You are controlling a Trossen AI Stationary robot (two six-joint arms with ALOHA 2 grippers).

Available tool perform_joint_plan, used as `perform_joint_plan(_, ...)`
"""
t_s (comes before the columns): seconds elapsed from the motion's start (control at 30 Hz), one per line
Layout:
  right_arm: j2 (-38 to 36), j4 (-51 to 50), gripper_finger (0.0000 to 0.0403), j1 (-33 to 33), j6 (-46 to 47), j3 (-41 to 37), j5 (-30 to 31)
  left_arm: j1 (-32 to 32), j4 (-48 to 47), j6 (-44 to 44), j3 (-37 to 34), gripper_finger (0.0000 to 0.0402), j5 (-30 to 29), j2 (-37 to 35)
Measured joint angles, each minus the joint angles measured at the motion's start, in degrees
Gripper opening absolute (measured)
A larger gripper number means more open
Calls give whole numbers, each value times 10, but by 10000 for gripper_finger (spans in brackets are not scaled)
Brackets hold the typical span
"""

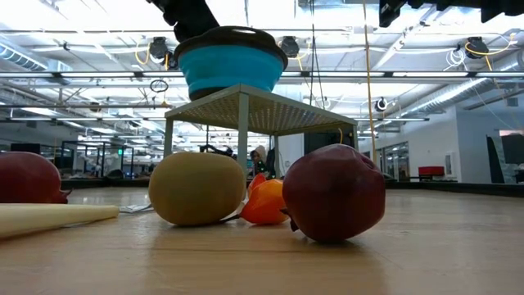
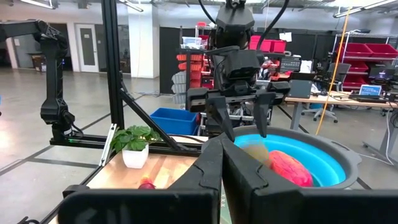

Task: Pick & Place Fruit
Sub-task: Put the kiwi into the blue strainer bowl, then put the pomegranate into the blue strainer bowl

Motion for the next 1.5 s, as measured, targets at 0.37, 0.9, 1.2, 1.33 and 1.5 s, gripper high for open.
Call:
perform_joint_plan(0.37,0,0,0,0,0,0,-2,0,11,26,0,295,-26,-14)
perform_joint_plan(0.9,0,-1,3,0,0,0,-2,-6,40,-51,0,296,-56,-173)
perform_joint_plan(1.2,0,-7,2,0,1,0,-2,-37,-36,-78,0,296,-126,-222)
perform_joint_plan(1.33,0,-8,2,0,0,0,-2,-50,-54,-95,0,296,-126,-235)
perform_joint_plan(1.5,0,-9,3,0,1,0,-3,-68,-65,-93,0,296,-126,-241)
